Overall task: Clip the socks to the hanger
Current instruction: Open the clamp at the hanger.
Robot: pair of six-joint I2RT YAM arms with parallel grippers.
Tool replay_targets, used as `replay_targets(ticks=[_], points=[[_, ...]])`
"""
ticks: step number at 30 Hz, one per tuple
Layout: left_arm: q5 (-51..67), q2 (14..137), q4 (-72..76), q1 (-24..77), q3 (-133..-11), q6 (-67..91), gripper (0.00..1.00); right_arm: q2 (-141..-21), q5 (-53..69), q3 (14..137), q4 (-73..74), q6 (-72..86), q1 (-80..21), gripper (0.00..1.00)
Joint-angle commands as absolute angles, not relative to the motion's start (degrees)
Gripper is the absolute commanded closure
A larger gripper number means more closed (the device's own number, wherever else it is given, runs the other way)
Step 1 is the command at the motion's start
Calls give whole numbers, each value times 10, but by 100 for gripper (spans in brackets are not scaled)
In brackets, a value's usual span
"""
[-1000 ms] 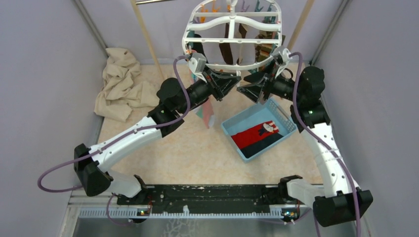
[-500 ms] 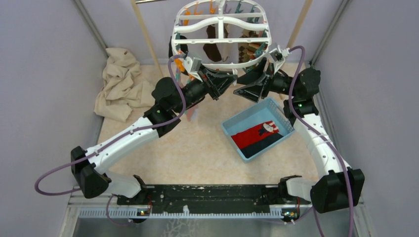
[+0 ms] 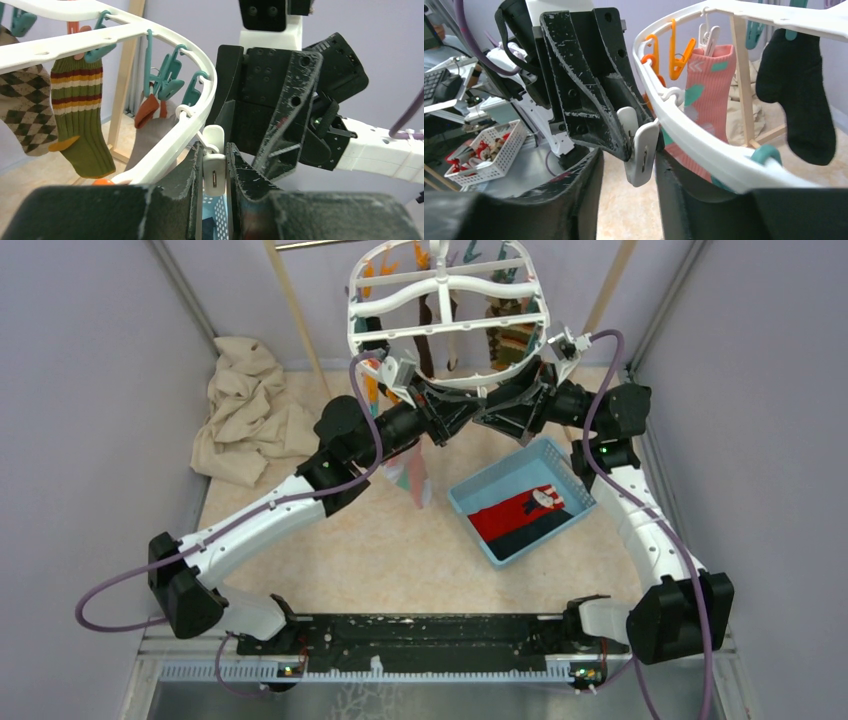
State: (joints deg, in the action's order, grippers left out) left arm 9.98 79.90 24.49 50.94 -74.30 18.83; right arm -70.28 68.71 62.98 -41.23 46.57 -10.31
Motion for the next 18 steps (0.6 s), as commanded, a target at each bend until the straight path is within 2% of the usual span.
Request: replay_targets(ticks=[1, 3, 5, 10, 12, 13, 18], points=[[150, 803, 250, 515, -755, 203, 100, -707, 678, 638, -456, 469, -101, 63], [147, 803, 246, 515, -758, 202, 100, -707, 676, 637, -458, 469, -101, 74], [144, 803, 242, 515, -762, 201, 100, -707, 675, 636, -459, 469, -101, 81], [140, 806, 235, 515, -776, 197, 100, -705, 675, 633, -459, 464, -101, 79], [141, 808, 233, 515, -780, 197, 100, -706, 675, 633, -459, 464, -101, 85], [141, 810, 234, 515, -783, 197, 100, -706, 676, 633, -459, 465, -101, 84], [144, 813, 236, 515, -789, 199, 100, -706, 680, 633, -460, 464, -101, 60]])
